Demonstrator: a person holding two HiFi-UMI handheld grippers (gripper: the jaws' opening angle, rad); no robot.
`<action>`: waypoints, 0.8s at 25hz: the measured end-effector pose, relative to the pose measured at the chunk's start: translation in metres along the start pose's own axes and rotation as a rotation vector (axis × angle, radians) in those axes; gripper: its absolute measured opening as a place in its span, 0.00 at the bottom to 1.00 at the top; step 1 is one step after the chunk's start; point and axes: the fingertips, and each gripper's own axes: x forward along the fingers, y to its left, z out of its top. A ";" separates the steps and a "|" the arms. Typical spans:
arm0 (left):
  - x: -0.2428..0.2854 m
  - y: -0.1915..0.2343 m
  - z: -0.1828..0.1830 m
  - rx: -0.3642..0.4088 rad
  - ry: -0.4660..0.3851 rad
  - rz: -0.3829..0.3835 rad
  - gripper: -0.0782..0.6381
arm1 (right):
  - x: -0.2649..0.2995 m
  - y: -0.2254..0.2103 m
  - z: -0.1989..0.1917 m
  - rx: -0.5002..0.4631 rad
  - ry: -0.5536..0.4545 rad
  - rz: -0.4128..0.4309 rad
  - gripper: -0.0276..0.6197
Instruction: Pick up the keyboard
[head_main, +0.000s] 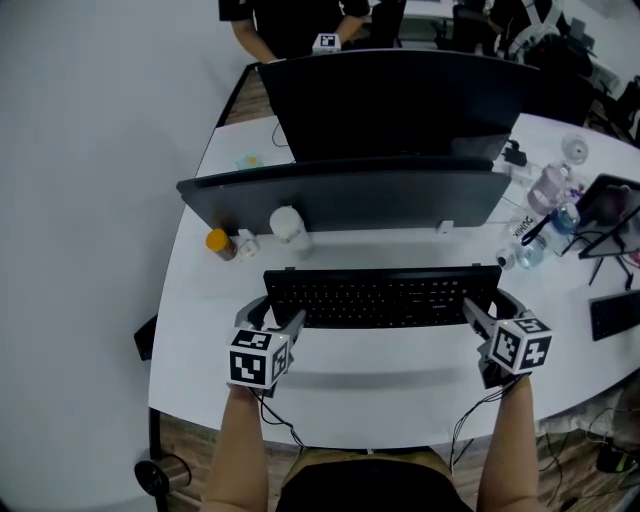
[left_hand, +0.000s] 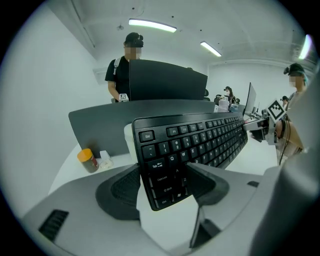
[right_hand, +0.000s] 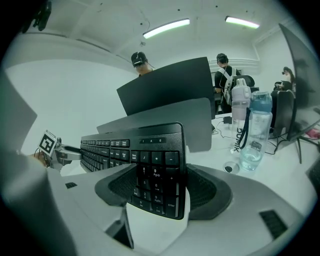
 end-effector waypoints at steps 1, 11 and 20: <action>-0.006 0.000 0.004 0.003 -0.011 0.006 0.52 | -0.004 0.003 0.005 -0.005 -0.010 0.001 0.52; -0.066 0.006 0.068 0.056 -0.169 0.079 0.52 | -0.040 0.029 0.065 -0.037 -0.126 0.028 0.52; -0.103 -0.009 0.101 0.074 -0.264 0.114 0.52 | -0.078 0.036 0.102 -0.087 -0.205 0.037 0.52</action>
